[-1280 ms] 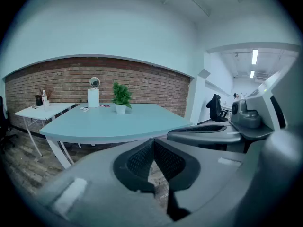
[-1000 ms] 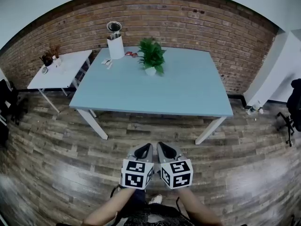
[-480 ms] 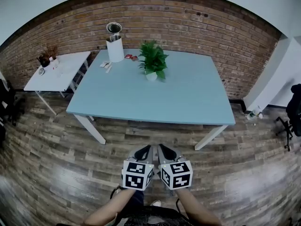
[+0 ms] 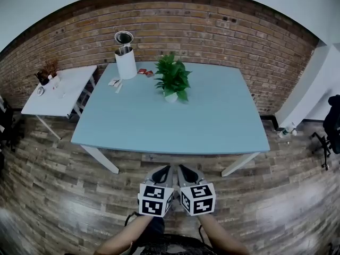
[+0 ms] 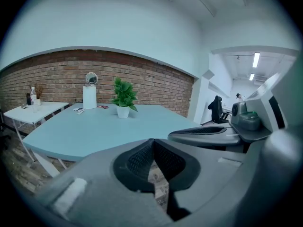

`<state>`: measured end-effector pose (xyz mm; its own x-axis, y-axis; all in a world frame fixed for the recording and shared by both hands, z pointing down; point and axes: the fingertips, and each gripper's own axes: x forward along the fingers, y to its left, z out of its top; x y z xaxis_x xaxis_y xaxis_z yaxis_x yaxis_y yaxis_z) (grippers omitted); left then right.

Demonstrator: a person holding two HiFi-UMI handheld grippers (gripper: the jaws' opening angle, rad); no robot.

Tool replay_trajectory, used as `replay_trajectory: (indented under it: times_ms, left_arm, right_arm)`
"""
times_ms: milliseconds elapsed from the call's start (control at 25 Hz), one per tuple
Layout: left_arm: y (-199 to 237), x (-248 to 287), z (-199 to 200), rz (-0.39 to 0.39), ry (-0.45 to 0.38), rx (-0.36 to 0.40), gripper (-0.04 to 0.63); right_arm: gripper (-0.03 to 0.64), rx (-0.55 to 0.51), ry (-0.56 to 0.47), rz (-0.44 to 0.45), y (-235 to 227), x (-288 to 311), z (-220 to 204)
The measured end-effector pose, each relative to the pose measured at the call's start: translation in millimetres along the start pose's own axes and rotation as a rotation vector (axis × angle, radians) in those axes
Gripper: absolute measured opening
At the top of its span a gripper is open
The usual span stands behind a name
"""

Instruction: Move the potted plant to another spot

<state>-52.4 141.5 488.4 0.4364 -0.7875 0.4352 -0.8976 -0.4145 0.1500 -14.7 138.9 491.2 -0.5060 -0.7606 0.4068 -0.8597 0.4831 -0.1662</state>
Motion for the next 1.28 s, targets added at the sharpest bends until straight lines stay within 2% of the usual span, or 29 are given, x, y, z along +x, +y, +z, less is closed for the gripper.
replay_trajectory:
  times_ms: [400,800,1280]
  left_arm:
    - [36.0,32.4,34.1,-0.064,-0.003,0.033,0.000]
    - [79.9,52.6,49.7,-0.086,0.020,0.056,0.000]
    - [114.3,70.8,60.9,-0.113,0.011,0.023,-0.002]
  right_arm:
    - [0.006,0.013,0.000,0.000,2.7,51.6,27.6]
    - [0.006,0.035,-0.007,-0.052,6.3,97.9,50.8]
    - [0.006,0.029,0.011,-0.103,3.0,132.4,62.5]
